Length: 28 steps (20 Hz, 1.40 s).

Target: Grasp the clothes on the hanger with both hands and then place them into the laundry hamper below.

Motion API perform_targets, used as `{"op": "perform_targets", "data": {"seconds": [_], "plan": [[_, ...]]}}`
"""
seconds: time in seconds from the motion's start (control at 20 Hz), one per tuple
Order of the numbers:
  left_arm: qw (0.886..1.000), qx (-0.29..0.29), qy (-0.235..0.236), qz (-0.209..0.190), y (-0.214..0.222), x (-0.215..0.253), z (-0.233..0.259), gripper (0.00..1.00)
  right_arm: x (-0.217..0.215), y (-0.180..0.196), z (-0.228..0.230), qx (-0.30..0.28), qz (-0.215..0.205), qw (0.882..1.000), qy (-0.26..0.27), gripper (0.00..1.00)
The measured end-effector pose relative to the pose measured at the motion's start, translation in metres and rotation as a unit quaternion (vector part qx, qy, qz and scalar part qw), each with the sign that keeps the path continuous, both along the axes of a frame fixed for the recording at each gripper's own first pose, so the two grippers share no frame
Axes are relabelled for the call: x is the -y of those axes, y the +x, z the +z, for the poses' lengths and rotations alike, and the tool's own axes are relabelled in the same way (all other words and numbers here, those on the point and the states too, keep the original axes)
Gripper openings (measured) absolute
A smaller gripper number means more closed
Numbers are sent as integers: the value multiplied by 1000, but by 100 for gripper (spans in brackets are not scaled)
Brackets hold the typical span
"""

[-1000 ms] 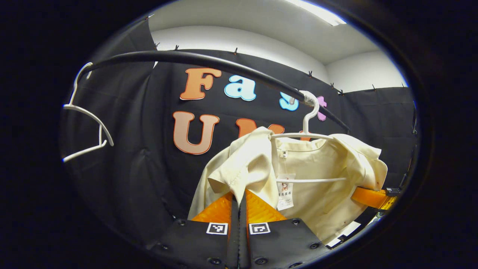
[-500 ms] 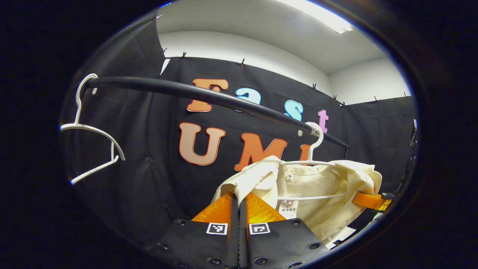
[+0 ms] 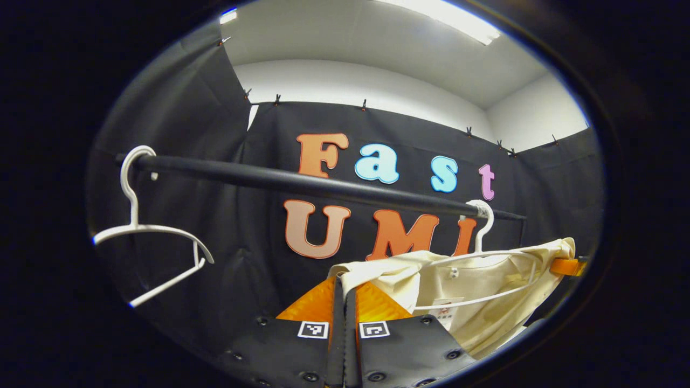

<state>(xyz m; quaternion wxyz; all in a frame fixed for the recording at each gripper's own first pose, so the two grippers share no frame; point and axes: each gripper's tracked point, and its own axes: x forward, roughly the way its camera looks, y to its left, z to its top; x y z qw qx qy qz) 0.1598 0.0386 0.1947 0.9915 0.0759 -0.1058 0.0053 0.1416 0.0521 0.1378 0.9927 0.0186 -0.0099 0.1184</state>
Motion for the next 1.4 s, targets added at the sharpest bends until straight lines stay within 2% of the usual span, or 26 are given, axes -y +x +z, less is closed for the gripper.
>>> {"op": "perform_targets", "data": {"seconds": [0.15,0.5,0.7,0.95,1.4], "plan": [[1000,10,2,19,3,-17,8,7,19,7,7,0,-12,1000,7,0],[999,10,11,33,6,-37,8,7,49,23,23,7,-25,1000,-2,0],[999,-1,-15,30,14,-40,-2,7,62,35,34,14,-38,999,-13,0],[999,-4,7,50,18,-49,-10,9,64,40,9,-5,-35,999,-23,0],[998,-25,18,59,30,-43,-31,7,72,39,-43,-44,-33,998,-3,0]]}}
